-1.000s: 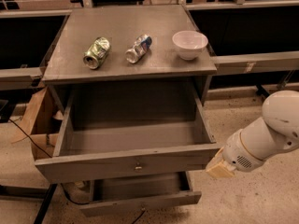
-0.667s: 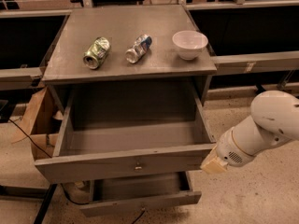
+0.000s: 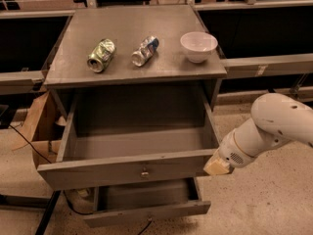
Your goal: Close top drawer
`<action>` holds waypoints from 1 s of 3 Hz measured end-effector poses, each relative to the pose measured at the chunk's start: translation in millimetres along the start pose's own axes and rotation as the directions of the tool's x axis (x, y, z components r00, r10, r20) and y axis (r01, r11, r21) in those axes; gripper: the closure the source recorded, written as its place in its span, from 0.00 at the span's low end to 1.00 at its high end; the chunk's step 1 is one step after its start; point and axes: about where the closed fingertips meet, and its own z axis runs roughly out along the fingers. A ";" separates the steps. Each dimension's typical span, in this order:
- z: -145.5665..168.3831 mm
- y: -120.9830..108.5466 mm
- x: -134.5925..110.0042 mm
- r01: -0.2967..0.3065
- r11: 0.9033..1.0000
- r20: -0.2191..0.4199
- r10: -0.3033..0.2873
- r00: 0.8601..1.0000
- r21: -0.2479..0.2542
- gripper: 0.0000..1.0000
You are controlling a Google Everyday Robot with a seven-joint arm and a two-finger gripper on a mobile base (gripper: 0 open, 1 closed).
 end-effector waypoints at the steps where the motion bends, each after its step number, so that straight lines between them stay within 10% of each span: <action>1: 4.0 -8.2 -16.4 0.026 1.000 0.023 -0.026 0.999 0.017 1.00; 3: 8.0 -24.7 -48.3 0.077 0.995 0.060 -0.081 0.995 0.065 1.00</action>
Offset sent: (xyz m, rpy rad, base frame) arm 0.1051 0.0674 0.0147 0.0400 -0.2177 0.0908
